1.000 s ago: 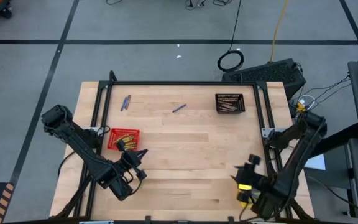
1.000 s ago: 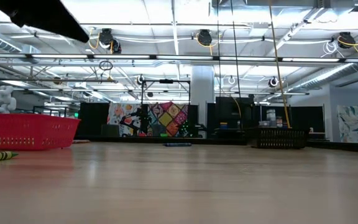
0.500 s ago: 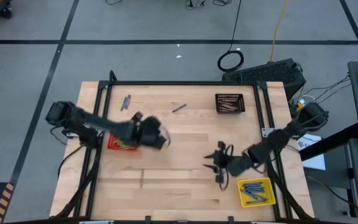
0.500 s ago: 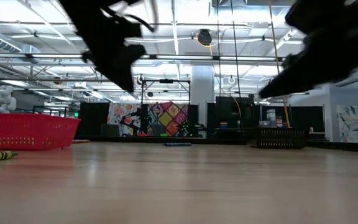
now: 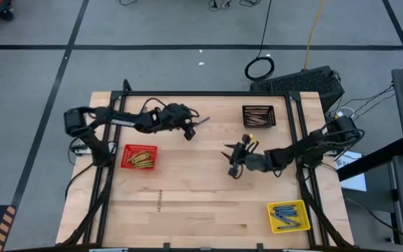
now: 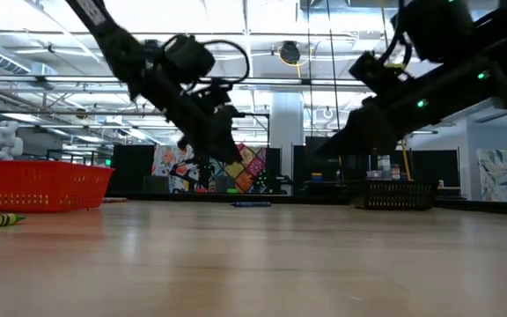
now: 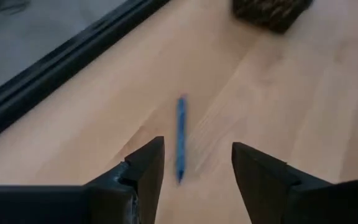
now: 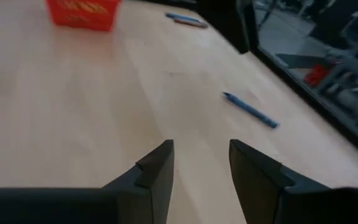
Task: Sort crayons
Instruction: Put the right blue crayon into the yellow bin
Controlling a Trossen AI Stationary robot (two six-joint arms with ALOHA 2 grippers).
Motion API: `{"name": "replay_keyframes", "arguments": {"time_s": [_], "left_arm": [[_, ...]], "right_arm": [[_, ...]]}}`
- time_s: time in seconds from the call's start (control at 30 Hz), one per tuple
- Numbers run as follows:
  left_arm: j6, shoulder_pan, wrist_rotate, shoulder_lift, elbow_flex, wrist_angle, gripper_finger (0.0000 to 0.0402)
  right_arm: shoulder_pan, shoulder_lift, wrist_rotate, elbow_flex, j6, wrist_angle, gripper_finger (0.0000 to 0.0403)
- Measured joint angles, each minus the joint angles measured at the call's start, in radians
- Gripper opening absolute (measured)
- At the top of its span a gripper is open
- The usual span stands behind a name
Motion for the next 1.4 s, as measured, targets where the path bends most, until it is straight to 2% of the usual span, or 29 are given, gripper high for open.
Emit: {"name": "replay_keyframes", "arguments": {"time_s": [0.1,0.27,0.4,0.57,0.77,0.9,1.1,1.27,1.4], "left_arm": [[0.045,0.034,0.09,0.072,-0.018,0.118,0.0192],[0.06,0.054,0.116,0.186,-0.017,0.279,0.0191],[0.06,0.079,0.152,0.267,0.013,0.32,0.0191],[0.059,0.109,0.168,0.339,0.054,0.294,0.0191],[0.061,0.115,0.167,0.354,0.056,0.276,0.0188],[0.085,0.107,0.17,0.352,0.06,0.217,0.0146],[0.142,0.071,0.158,0.35,0.062,0.164,0.0021],[0.172,0.005,0.083,0.311,0.056,0.121,0.0012],[0.199,-0.062,0.116,0.246,0.052,0.061,0.0006]], "right_arm": [[-0.058,0.015,-0.04,0.0,-0.091,0.03,0.0139],[-0.188,0.037,-0.273,0.001,-0.257,0.093,0.0139],[-0.302,0.04,-0.386,0.001,-0.292,0.116,0.0139],[-0.364,0.009,-0.39,0.001,-0.237,0.124,0.0139],[-0.341,-0.105,-0.39,0.001,-0.161,0.118,0.0139],[-0.322,-0.207,-0.39,0.001,-0.161,0.093,0.0139],[-0.322,-0.285,-0.396,0.001,-0.096,-0.09,0.0139],[-0.322,-0.285,-0.419,0.001,0.049,-0.213,0.0139],[-0.322,-0.284,-0.479,0.001,0.054,-0.296,0.014]]}}
